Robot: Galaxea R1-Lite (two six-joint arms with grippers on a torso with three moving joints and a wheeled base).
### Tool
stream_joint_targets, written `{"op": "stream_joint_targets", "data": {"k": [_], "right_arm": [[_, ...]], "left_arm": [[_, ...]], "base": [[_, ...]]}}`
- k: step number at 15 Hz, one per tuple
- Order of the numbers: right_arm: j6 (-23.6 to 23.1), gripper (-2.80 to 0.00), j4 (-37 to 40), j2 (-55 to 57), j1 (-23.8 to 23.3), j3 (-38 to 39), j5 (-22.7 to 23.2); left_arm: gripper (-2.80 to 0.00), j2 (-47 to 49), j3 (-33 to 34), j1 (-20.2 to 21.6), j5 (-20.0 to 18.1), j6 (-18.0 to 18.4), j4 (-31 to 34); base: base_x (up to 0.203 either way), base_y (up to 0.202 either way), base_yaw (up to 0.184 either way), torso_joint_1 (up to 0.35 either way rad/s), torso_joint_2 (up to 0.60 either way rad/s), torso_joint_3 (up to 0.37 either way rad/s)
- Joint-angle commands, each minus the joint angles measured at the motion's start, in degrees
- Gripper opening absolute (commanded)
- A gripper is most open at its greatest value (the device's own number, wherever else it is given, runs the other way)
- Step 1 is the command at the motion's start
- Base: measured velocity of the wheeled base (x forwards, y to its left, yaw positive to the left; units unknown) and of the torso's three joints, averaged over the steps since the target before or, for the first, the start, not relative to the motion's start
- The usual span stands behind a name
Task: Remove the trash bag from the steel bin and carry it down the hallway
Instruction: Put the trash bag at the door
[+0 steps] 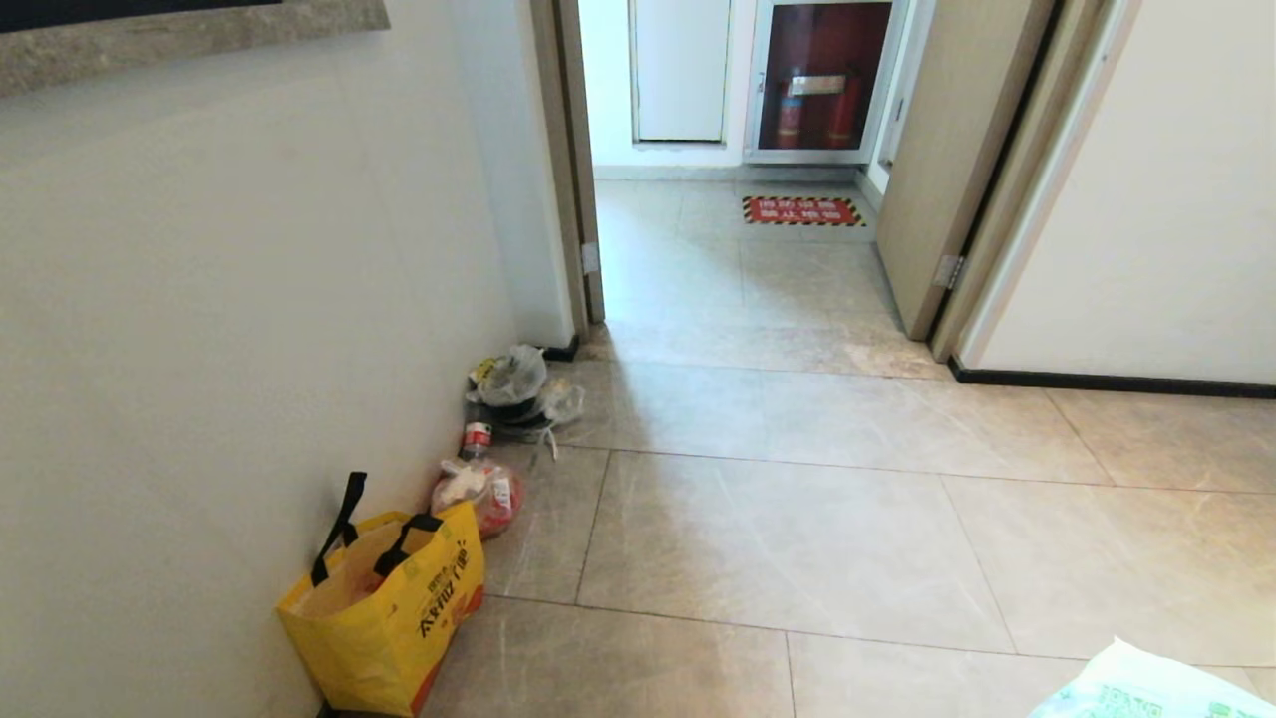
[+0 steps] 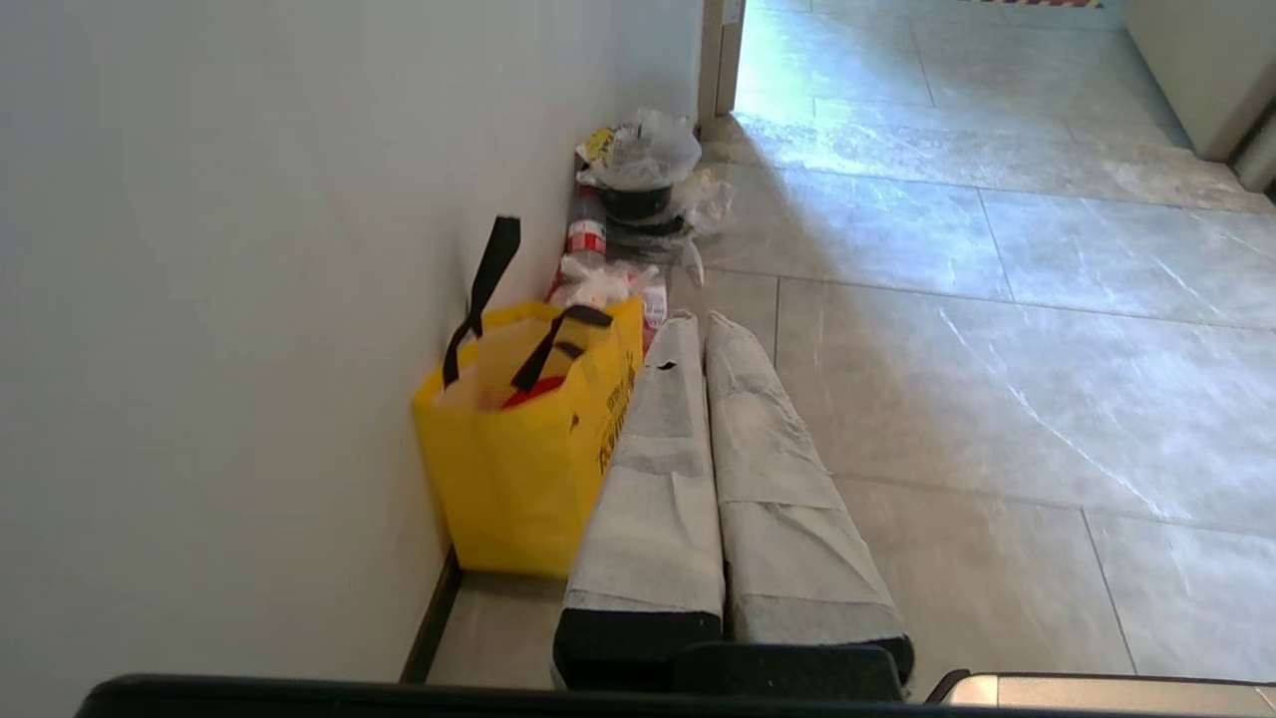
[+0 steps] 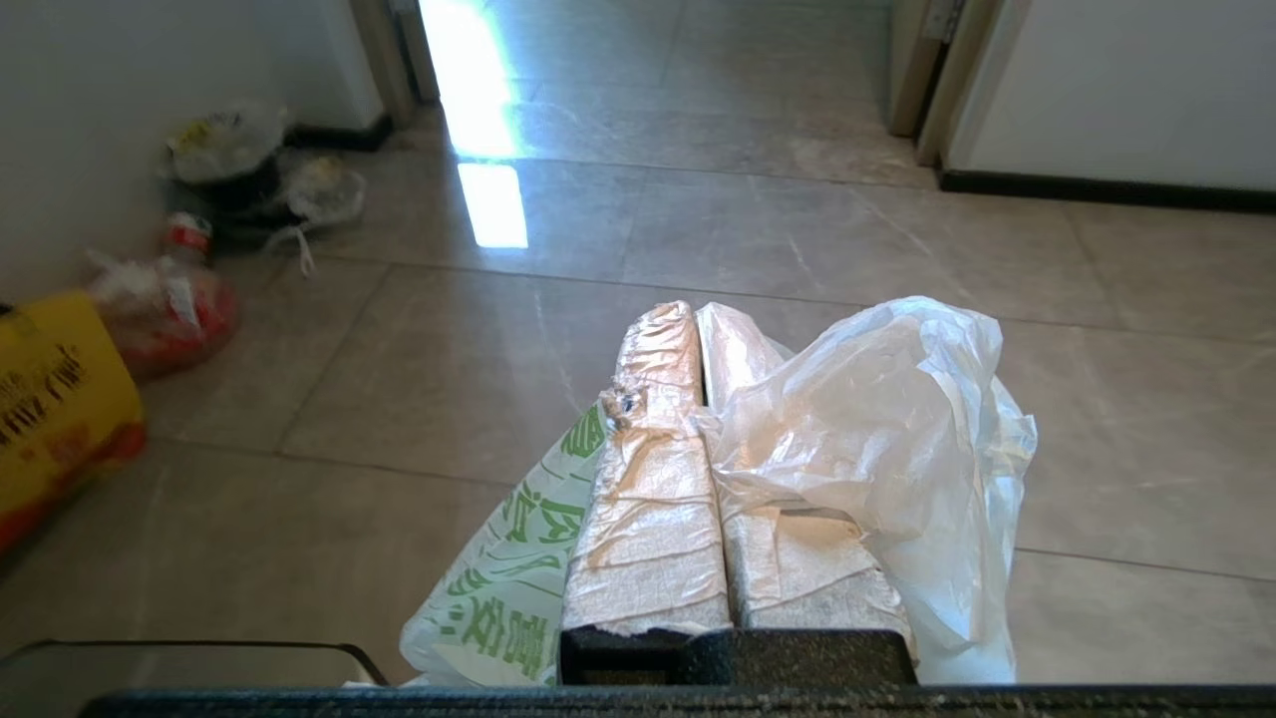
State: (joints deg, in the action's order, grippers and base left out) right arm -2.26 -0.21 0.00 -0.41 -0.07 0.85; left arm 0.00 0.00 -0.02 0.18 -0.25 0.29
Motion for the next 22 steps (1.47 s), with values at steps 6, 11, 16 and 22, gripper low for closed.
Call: {"op": "stream_joint_targets", "data": {"k": [6, 11, 16, 22], "right_arm": [[0.0, -2.8, 0.0, 0.1, 0.1, 0.0, 0.0], [0.0, -2.8, -0.1, 0.0, 0.0, 0.0, 0.0], [0.1, -2.8, 0.0, 0.0, 0.1, 0.0, 0.0], [0.1, -2.8, 0.0, 0.0, 0.1, 0.0, 0.0]], "left_arm": [[-2.8, 0.0, 0.0, 0.0, 0.0, 0.0, 0.0], [-2.8, 0.0, 0.0, 0.0, 0.0, 0.0, 0.0], [-2.8, 0.0, 0.0, 0.0, 0.0, 0.0, 0.0], [-2.8, 0.0, 0.0, 0.0, 0.0, 0.0, 0.0]], "base": [[0.195, 0.0, 0.001, 0.003, 0.0, 0.001], [0.191, 0.0, 0.002, 0.002, 0.0, -0.001], [0.191, 0.0, 0.001, 0.001, 0.0, 0.002], [0.191, 0.0, 0.001, 0.001, 0.0, 0.003]]}}
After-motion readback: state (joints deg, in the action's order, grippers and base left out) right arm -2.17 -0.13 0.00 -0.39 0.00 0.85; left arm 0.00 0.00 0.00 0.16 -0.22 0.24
